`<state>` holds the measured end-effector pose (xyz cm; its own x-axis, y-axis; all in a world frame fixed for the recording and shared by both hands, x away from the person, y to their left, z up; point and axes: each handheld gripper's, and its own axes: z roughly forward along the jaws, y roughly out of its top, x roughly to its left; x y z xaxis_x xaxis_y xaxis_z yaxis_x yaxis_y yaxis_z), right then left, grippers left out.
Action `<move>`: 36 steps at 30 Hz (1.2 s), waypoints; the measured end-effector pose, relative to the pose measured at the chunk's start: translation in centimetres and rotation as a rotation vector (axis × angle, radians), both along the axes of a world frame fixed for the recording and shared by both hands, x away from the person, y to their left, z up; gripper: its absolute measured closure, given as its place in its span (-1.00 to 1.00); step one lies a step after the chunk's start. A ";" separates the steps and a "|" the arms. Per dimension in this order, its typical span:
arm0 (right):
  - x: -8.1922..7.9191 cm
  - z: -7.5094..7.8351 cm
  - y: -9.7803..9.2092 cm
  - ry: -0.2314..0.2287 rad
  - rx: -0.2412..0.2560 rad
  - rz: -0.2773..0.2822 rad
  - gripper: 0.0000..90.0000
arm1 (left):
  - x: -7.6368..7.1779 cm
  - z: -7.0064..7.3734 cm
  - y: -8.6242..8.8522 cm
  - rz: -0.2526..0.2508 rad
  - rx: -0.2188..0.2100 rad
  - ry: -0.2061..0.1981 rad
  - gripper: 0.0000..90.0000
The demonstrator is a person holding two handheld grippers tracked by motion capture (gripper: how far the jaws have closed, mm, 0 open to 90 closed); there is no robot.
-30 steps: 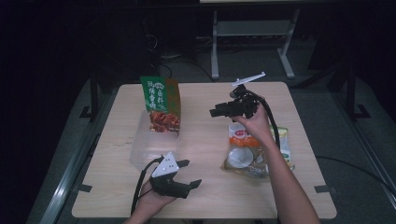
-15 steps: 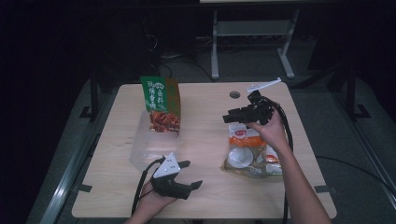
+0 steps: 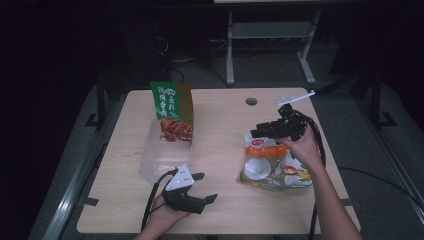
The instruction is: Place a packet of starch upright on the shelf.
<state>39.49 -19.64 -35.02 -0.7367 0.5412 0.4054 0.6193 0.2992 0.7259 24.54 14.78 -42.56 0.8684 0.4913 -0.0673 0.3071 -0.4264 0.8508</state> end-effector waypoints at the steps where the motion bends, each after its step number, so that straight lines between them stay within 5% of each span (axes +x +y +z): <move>1: -0.1 -0.1 -0.2 -0.002 -0.001 -0.001 0.07 | 0.0 0.0 0.0 0.002 -0.007 0.000 -0.52; 36: -3.5 -3.4 -6.5 0.077 -0.031 -0.110 0.04 | -0.1 -0.2 -0.4 -0.003 0.005 0.002 -0.52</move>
<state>36.00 -26.18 -38.46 -0.6396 0.6304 0.4400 0.7030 0.2480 0.6666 24.47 14.38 -42.75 0.8698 0.4888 -0.0665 0.3072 -0.4312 0.8483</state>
